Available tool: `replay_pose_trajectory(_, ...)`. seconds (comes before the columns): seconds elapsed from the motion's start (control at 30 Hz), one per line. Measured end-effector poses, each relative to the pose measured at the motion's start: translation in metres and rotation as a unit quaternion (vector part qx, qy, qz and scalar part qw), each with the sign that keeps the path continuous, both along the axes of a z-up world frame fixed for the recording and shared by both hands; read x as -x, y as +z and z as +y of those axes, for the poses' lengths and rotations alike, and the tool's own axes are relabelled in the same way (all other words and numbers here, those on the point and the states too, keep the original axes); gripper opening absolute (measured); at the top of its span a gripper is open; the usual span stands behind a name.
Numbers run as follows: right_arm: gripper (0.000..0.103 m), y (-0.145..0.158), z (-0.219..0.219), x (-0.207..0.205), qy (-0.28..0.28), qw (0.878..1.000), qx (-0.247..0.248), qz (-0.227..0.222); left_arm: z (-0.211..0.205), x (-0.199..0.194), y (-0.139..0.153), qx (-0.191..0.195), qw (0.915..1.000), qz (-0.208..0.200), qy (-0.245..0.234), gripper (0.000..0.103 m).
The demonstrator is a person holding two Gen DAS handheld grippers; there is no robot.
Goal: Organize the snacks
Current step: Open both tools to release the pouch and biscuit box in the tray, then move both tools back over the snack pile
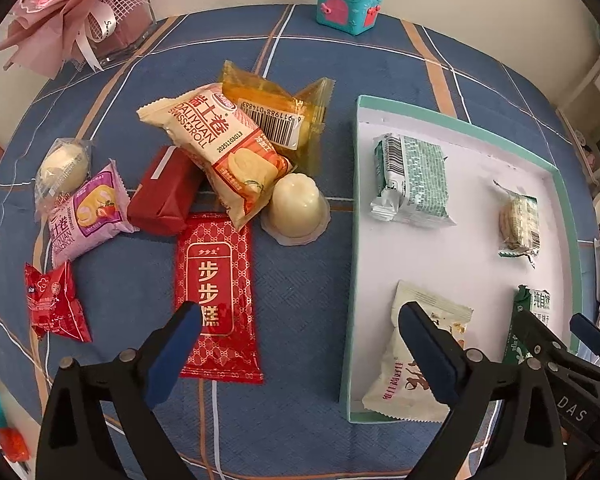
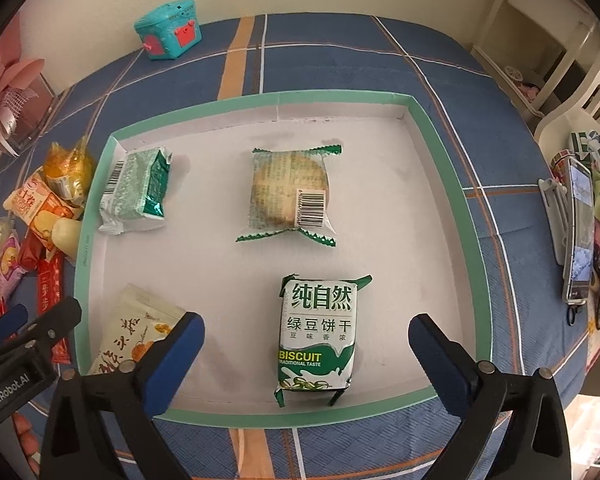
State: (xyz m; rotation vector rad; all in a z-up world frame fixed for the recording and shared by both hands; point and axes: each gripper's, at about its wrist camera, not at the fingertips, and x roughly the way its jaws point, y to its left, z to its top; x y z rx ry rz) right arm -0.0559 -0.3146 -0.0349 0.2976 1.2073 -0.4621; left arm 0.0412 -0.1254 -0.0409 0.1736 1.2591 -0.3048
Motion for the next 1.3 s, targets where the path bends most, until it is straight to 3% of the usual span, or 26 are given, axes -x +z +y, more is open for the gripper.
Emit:
replay_pose_trajectory(0.47,0.103,0.000,0.007,-0.002,-0.008,1.000,0.003,-0.012,0.009,-0.002,0.005,0.005,0.9999,-0.005,-0.012,0.099)
replay_pose_trajectory(0.77,0.103,0.019,0.040,-0.014,0.004,0.999,0.005,-0.045,0.050,-0.019,0.026,0.012,0.9992,-0.037,0.007,0.099)
replay_pose_trajectory(1.03,0.103,0.031,0.100,-0.040,0.069,0.995,0.015,-0.071,0.108,-0.042,0.031,0.017,0.9974,-0.042,0.056,0.099)
replay_pose_trajectory(1.3,0.103,0.032,0.177,-0.060,0.149,0.984,-0.006,-0.093,0.170,-0.056,0.030,0.013,0.9900,-0.050,0.132,0.099)
